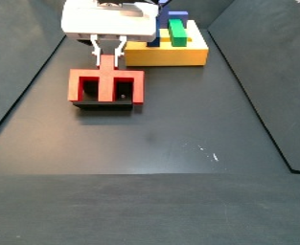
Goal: Pick up the red object. Move up. Place the red object on the fixture. Regrasp the red object. Move to above the board. Insert the red object.
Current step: Regrasp the red object.
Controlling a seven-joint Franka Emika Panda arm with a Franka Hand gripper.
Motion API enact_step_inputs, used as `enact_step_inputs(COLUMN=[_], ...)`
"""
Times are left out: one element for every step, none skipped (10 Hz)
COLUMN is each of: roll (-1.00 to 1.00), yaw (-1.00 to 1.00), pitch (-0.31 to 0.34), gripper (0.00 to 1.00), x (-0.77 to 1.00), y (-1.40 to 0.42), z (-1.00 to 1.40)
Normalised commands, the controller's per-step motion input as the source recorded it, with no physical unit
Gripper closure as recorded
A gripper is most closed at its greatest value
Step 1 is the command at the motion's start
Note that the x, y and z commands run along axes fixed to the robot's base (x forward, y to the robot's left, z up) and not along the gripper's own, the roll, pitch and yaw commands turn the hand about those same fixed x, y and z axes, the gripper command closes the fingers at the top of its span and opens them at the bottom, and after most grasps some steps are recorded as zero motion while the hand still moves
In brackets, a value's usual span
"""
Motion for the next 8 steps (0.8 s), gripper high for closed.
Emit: enact_step_inputs(roll=[0.0,0.0,0.0,0.0,0.0,0.0,0.0,0.0], yaw=[0.0,0.0,0.0,0.0,0.0,0.0,0.0,0.0], pitch=[0.0,0.0,0.0,0.0,0.0,0.0,0.0,0.0], gripper=[1.0,1.0,1.0,1.0,1.0,1.0,1.0,1.0], x=[0.0,0.0,0.0,0.0,0.0,0.0,0.0,0.0], y=[0.0,0.0,0.0,0.0,0.0,0.0,0.0,0.0], z=[0.0,0.0,0.0,0.0,0.0,0.0,0.0,0.0])
